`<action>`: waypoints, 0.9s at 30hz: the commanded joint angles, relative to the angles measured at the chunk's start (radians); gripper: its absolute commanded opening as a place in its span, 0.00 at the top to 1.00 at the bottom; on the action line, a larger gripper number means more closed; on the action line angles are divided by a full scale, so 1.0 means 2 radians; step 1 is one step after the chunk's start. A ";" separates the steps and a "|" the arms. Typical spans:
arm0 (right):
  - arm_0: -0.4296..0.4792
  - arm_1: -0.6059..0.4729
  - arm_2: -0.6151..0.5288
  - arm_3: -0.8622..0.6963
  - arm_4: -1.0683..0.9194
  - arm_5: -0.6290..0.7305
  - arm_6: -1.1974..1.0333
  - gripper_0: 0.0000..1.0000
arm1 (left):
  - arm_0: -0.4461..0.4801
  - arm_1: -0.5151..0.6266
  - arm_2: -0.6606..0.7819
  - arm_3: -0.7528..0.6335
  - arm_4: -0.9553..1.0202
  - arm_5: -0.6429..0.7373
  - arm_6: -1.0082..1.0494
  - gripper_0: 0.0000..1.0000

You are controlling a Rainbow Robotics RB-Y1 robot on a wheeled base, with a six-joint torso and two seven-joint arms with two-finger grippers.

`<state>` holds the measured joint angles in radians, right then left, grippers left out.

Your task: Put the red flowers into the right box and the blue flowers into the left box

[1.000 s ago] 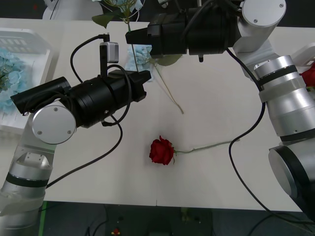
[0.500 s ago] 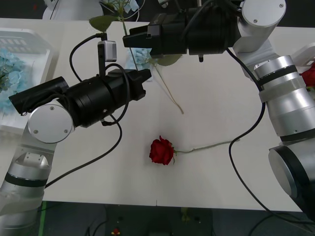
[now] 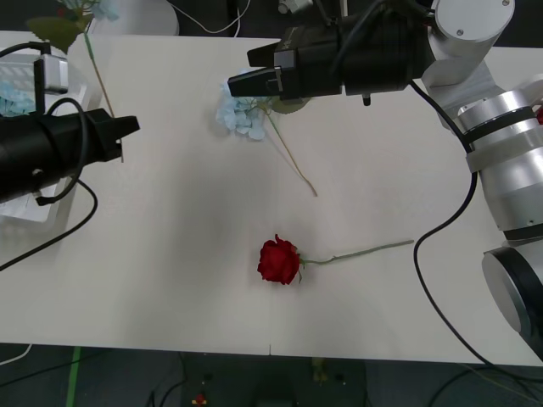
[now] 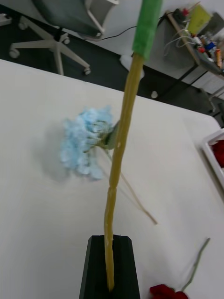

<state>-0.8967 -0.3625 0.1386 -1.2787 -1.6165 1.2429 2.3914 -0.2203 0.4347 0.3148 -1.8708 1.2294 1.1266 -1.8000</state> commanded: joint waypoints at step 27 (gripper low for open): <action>0.133 -0.219 0.128 -0.267 0.200 0.071 0.157 0.06 | -0.109 0.159 0.175 0.303 -0.310 0.064 -0.037 1.00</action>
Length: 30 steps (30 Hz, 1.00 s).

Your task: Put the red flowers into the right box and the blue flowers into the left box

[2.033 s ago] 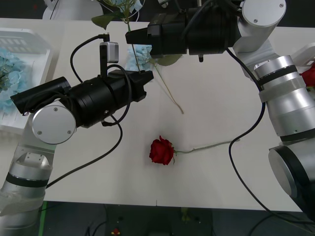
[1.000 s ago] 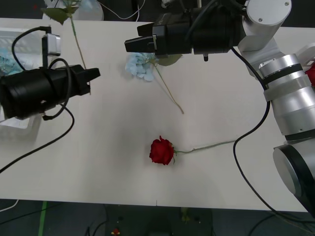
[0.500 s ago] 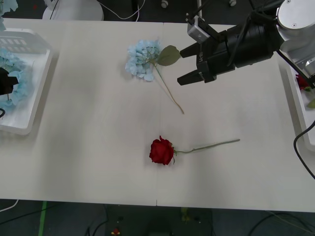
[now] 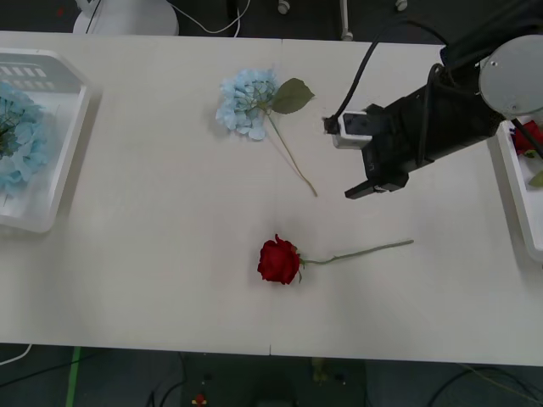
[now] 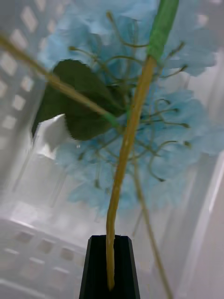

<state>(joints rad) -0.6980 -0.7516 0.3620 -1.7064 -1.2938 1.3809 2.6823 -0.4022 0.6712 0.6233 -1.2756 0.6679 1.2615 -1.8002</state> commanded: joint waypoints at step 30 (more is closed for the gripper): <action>0.075 0.009 0.195 -0.056 0.256 -0.068 0.011 0.06 | -0.018 0.049 -0.005 -0.124 0.284 0.116 -0.029 0.22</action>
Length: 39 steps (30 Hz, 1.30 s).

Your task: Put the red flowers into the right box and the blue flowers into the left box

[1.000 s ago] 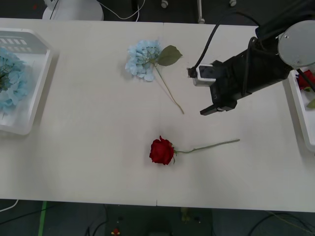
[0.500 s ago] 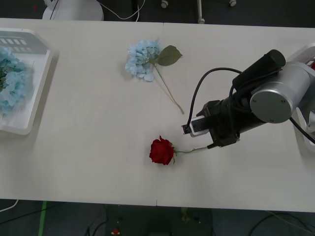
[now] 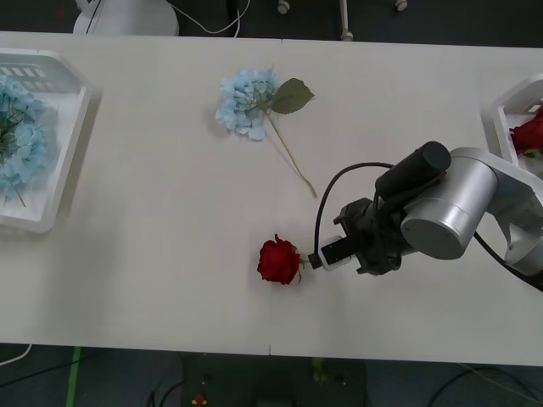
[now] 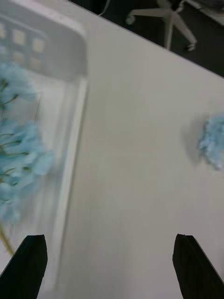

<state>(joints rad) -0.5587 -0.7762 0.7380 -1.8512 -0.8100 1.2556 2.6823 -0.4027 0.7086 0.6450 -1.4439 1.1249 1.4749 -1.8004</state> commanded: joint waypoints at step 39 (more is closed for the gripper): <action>0.021 0.087 0.064 0.080 0.118 -0.053 0.011 0.86 | -0.211 -0.264 -0.429 0.230 -0.238 -0.437 -0.019 0.00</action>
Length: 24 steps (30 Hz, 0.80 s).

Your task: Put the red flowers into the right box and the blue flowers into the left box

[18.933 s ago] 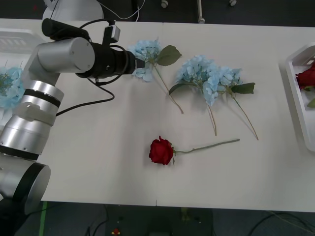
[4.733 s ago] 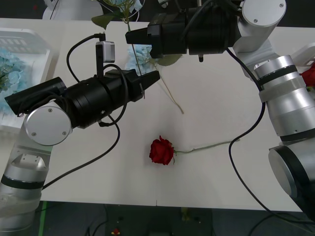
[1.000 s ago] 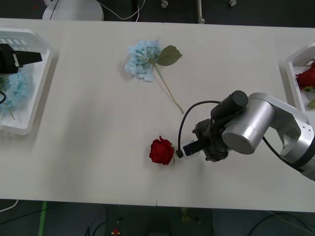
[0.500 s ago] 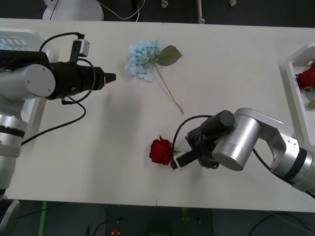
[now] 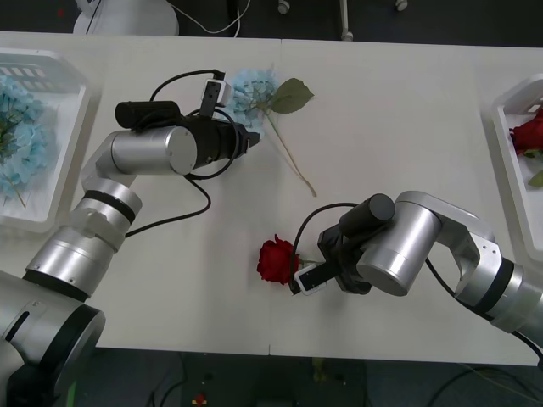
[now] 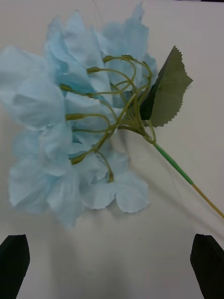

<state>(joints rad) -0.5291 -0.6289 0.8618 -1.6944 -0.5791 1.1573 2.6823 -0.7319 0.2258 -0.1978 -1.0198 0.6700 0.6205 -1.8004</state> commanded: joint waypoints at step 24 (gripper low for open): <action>0.006 0.008 -0.161 -0.036 -0.130 0.063 -0.142 1.00 | -0.059 -0.018 0.000 0.087 -0.077 -0.084 -0.010 0.38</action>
<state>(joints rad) -0.5278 -0.6282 0.6632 -1.7009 -0.7797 1.2449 2.5616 -0.7955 0.1900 -0.1926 -0.8364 0.5332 0.4688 -1.8003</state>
